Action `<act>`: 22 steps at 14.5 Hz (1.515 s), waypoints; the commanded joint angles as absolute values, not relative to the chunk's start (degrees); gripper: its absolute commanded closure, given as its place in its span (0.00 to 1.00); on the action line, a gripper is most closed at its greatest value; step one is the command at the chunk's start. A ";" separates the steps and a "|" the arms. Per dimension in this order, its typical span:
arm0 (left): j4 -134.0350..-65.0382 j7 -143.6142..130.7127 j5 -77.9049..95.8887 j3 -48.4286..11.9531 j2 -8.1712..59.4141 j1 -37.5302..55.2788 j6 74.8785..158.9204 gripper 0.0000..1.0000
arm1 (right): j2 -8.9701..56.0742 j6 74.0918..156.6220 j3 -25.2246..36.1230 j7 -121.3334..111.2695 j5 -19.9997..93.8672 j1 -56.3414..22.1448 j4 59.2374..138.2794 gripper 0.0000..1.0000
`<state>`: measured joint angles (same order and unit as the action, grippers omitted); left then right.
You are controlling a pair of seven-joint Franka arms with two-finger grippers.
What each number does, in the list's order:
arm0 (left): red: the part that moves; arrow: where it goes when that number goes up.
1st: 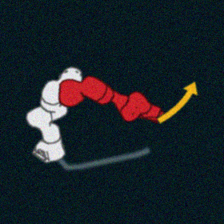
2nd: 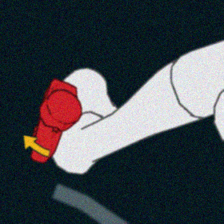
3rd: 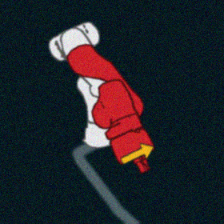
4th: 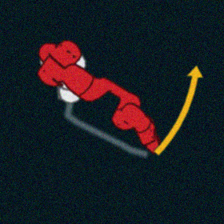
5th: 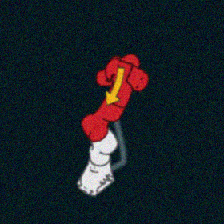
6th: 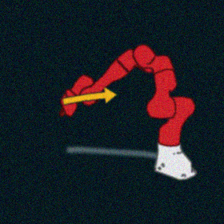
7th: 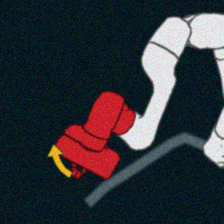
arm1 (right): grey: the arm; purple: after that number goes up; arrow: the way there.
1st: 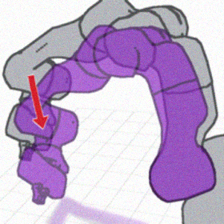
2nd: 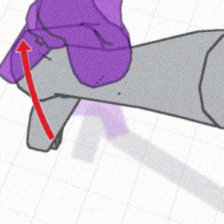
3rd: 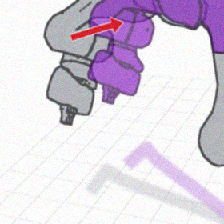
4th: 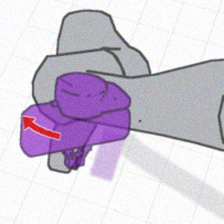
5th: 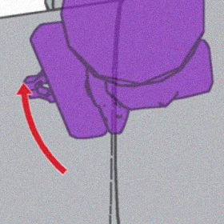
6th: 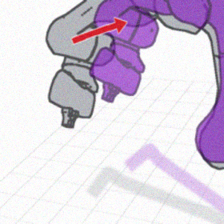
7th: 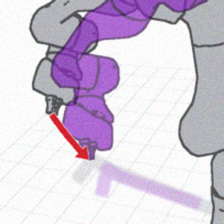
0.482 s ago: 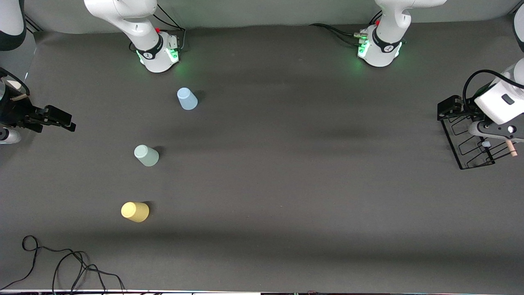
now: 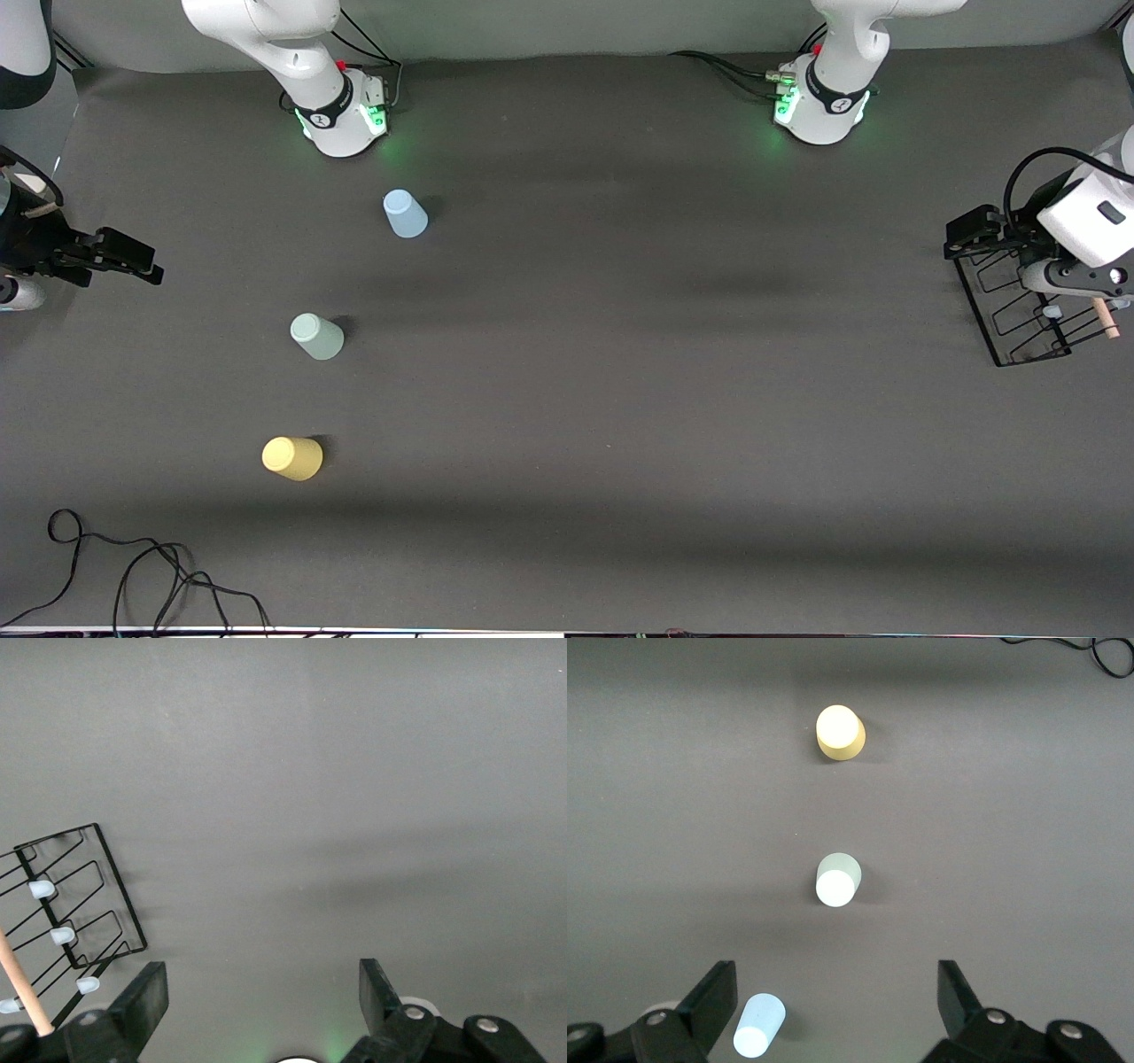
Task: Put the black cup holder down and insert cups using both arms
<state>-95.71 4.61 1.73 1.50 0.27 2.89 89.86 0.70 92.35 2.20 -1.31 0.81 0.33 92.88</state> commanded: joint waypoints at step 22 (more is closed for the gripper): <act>-95.98 4.48 1.58 2.11 -0.88 2.55 88.33 0.00 | 0.97 91.58 2.55 -0.26 1.85 -0.09 91.32 0.00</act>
